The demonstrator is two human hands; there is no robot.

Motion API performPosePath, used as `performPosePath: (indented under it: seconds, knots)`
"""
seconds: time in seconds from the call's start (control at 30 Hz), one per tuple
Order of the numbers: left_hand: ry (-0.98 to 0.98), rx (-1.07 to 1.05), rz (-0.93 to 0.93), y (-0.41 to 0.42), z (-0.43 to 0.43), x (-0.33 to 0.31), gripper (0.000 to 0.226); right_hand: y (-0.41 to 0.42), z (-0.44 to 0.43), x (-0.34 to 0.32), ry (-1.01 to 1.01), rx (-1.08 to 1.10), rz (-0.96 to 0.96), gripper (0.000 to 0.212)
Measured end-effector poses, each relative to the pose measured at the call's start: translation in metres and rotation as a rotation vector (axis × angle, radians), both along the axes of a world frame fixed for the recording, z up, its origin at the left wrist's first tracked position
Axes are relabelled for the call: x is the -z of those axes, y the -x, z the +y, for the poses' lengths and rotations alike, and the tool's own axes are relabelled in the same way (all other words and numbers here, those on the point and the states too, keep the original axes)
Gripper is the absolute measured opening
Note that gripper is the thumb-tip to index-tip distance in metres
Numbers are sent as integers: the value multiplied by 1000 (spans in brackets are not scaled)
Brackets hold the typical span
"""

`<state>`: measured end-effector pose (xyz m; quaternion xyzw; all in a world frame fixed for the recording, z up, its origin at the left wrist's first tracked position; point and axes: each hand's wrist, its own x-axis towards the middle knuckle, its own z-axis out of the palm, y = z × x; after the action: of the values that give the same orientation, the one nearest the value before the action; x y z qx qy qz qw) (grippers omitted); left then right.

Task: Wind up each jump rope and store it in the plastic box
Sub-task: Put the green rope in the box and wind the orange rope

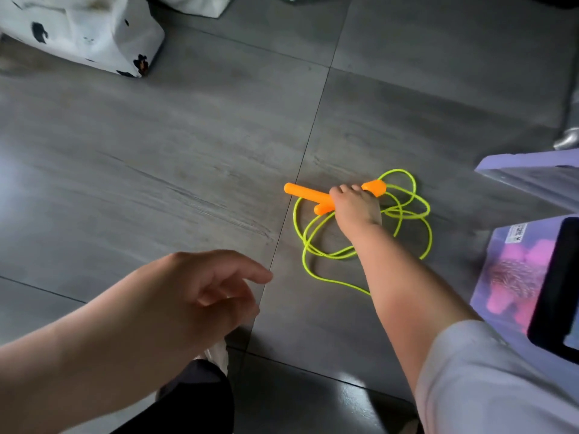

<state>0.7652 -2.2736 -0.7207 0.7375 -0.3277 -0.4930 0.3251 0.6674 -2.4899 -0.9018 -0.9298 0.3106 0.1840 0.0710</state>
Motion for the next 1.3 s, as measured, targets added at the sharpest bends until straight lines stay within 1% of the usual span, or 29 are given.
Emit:
performPosePath:
  seconds: [0.1, 0.13, 0.2, 0.23, 0.27, 0.3, 0.37, 0.4, 0.43, 0.47, 0.5, 0.53, 0.57, 0.63, 0.7, 0.77, 0.8, 0.9, 0.93, 1.0, 1.07, 1.13, 1.17, 1.23, 1.27, 1.3]
  knots:
    - [-19, 5, -93, 5, -6, -15, 45, 8, 8, -27, -16, -77, -17, 28]
    - [-20, 3, -120, 7, -8, -20, 38, 12, 11, -38, -32, -109, -31, 28]
    - [-38, -7, -197, 11, -15, -27, 14, 21, 22, -66, -57, -152, -37, 26]
    - [-37, 0, -260, 13, -19, -31, 13, 27, 31, -81, -15, -199, -74, 25]
    - [-24, 19, -324, 14, -22, -33, 23, 33, 41, -97, 49, -250, -150, 25]
    - [-10, 45, -386, 17, -24, -36, 36, 38, 53, -113, 74, -251, -193, 30]
    - [-16, 132, -462, 21, -25, -42, 59, 50, 74, -143, 85, -254, -233, 37]
    - [-60, 199, -447, 22, -24, -45, 69, 57, 85, -155, 80, -258, -252, 38]
    - [-128, 268, -393, 25, -23, -48, 75, 62, 96, -170, 91, -284, -258, 38]
    - [-202, 328, -326, 28, -23, -50, 75, 66, 106, -188, 106, -295, -260, 39]
    - [-255, 380, -269, 31, -23, -53, 63, 71, 115, -203, 119, -290, -273, 39]
    - [-267, 447, -243, 35, -23, -57, 44, 74, 123, -216, 119, -270, -288, 40]
    - [-256, 524, -245, 39, -22, -62, 30, 78, 128, -225, 120, -260, -301, 42]
    - [-238, 656, -223, 51, -20, -73, 26, 88, 137, -239, 148, -243, -333, 43]
    - [-240, 707, -117, 64, -15, -84, 11, 100, 144, -252, 190, -219, -370, 41]
    - [-268, 736, 8, 75, -10, -93, 14, 112, 153, -260, 191, -199, -409, 40]
    - [-284, 753, 34, 79, -7, -97, 13, 117, 157, -263, 199, -195, -427, 40]
    - [-262, 739, -1, 90, 2, -102, 6, 129, 165, -266, 261, -176, -510, 42]
    - [-243, 708, -10, 92, 5, -104, 7, 134, 164, -264, 258, -148, -556, 46]
    - [-209, 633, -4, 94, 11, -110, 16, 144, 161, -270, 182, -55, -676, 66]
    - [-188, 588, 58, 95, 17, -118, 25, 151, 154, -289, 40, 95, -724, 83]
    - [-170, 581, 154, 98, 21, -128, 26, 159, 147, -309, -299, 263, -665, 95]
    - [-172, 590, 204, 100, 23, -131, 24, 162, 143, -315, -471, 325, -643, 95]
    - [-187, 622, 254, 103, 28, -135, 23, 170, 138, -319, -731, 411, -639, 83]
    - [-199, 632, 262, 104, 32, -134, 26, 174, 138, -321, -816, 437, -618, 74]
    - [-211, 638, 263, 104, 34, -132, 27, 177, 137, -321, -860, 451, -590, 64]
